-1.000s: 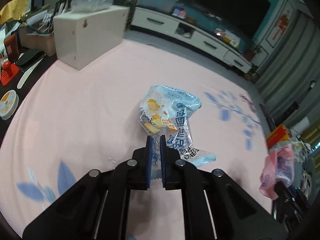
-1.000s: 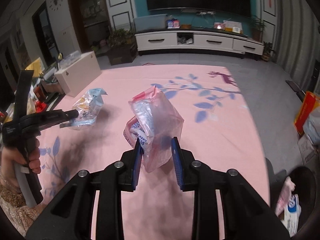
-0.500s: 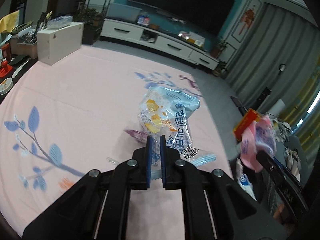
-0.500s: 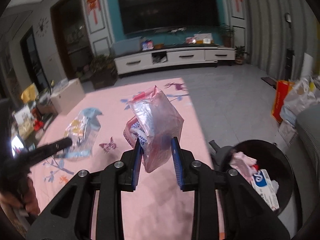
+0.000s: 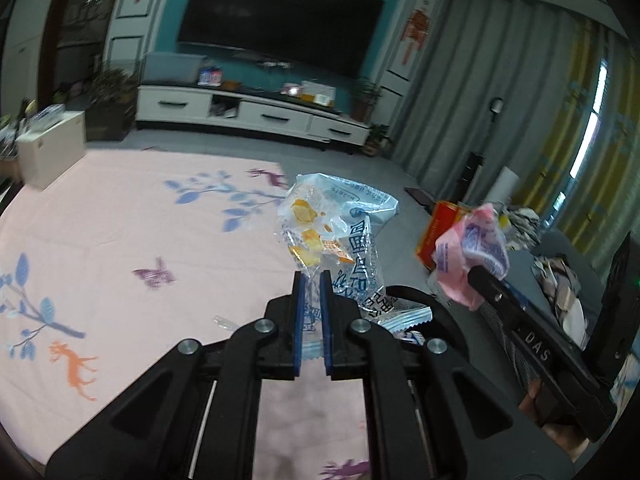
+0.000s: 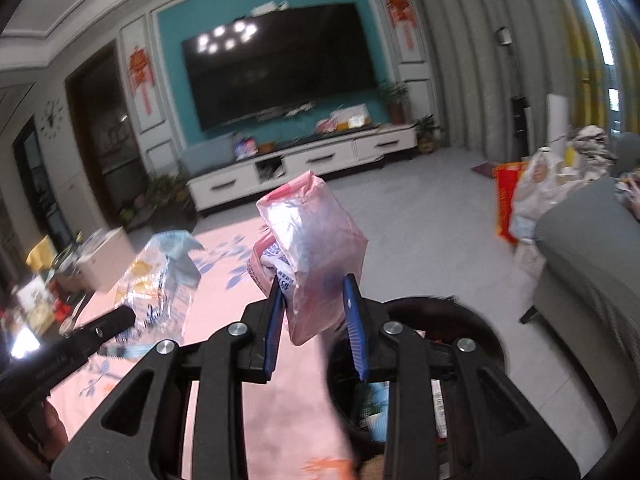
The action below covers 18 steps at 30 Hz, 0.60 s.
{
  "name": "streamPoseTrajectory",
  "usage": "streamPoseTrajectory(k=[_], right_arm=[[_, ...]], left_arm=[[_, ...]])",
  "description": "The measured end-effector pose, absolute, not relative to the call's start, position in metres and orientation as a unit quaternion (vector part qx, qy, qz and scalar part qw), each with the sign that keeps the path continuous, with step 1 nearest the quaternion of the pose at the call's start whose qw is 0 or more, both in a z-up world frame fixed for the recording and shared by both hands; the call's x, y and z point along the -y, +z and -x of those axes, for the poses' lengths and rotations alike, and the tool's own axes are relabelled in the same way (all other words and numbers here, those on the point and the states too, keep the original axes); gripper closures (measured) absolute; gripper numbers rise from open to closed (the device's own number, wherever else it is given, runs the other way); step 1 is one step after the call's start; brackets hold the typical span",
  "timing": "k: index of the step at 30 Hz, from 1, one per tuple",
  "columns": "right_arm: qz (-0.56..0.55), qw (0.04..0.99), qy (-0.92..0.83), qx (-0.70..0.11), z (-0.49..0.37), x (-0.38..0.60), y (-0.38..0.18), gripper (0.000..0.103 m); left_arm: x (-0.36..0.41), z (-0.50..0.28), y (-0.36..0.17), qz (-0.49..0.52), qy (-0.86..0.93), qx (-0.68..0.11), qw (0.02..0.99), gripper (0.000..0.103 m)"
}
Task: Collect trash
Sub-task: 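Carry the clear snack bag and pink plastic bag over the black bin and release both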
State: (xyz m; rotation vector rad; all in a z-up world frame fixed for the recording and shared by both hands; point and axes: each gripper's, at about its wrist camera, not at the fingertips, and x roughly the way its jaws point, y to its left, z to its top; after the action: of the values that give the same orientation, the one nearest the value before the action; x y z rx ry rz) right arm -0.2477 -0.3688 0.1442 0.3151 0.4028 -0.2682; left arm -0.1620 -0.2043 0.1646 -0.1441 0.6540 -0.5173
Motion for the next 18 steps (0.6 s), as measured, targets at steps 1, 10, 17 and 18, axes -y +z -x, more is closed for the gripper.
streamPoseTrajectory(k=[1,10,17,18], right_arm=[[-0.163,0.957,-0.143,-0.194,0.253,0.377,0.144,0.073],[-0.243,0.928,-0.183,-0.216,0.260,0.439,0.108,0.073],[-0.300,0.899,-0.193,-0.252,0.252,0.474,0.068,0.073],[-0.307,0.894,-0.198,-0.258,0.250,0.479,0.062,0.073]], left_arm=[[0.215,0.165,0.164,0.065,-0.259,-0.318,0.910,0.094],[0.305,0.172,0.131,0.030,-0.327,-0.359,0.873,0.094],[0.356,0.159,0.087,0.003,-0.347,-0.404,0.846,0.094],[0.359,0.154,0.080,0.001,-0.347,-0.412,0.843,0.094]])
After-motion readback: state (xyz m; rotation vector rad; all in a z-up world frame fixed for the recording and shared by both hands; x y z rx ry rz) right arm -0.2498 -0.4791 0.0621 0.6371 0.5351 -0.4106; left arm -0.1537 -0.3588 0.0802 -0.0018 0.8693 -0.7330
